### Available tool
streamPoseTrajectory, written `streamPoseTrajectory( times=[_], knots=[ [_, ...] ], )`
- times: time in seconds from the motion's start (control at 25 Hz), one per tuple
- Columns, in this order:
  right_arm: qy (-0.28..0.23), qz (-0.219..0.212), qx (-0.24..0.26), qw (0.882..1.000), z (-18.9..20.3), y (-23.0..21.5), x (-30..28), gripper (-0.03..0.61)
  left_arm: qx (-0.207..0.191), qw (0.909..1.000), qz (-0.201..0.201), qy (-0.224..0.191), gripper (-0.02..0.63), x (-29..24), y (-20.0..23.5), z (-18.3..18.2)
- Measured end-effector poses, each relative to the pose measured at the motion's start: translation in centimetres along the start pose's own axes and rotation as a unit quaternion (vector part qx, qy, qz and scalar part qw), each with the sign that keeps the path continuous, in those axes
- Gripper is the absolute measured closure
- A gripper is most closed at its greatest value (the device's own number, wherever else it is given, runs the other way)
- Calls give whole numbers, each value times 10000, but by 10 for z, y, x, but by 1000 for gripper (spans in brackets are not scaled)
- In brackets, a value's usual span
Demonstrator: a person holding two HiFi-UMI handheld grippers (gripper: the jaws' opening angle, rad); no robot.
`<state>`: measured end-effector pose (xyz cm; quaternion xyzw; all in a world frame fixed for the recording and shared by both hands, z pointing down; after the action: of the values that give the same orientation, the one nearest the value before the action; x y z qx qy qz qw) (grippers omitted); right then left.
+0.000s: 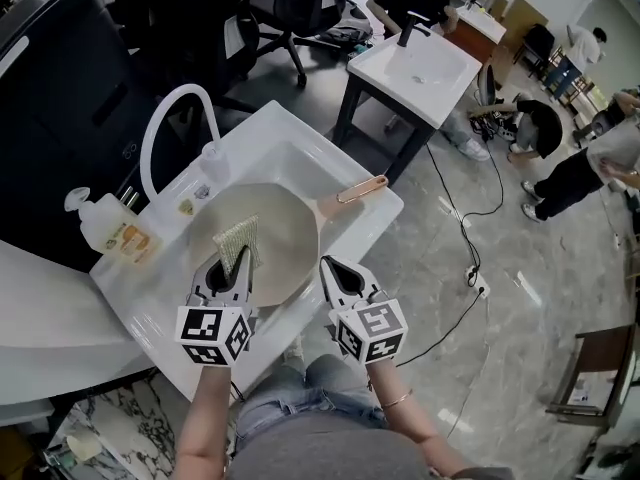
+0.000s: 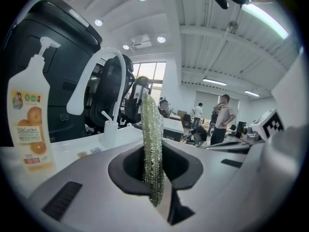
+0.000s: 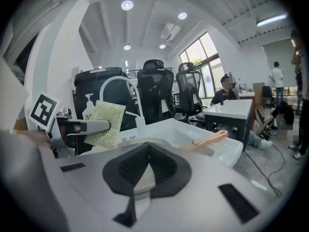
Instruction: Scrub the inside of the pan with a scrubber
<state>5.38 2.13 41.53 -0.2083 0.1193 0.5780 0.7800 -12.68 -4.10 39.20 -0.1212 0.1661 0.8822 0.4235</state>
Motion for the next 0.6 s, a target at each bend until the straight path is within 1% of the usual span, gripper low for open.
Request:
streamPoseTrajectory(
  times=[0.24,0.4,0.6],
  knots=[
    [183,-8,82,9998,-10,-15,-22,568,108,9996,59,236,552,-29,14,3],
    [251,63,85,9996,-16,-35,-38,568,167,9990,56,411,552,-50,18,7],
    [341,13,154,9993,-25,-62,-62,568,285,9976,59,629,552,-76,20,14]
  ],
)
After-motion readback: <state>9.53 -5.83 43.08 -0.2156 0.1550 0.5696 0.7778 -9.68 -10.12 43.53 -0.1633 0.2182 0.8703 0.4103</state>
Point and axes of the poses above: the fingertips, and each gripper's own axes: x backward along the fingers, y to its left, z out of its underside, the point moved 5 cm from there along x, backward along the fingers, and after that the axes turned 6 degrees about y, right-handed, at the moved point
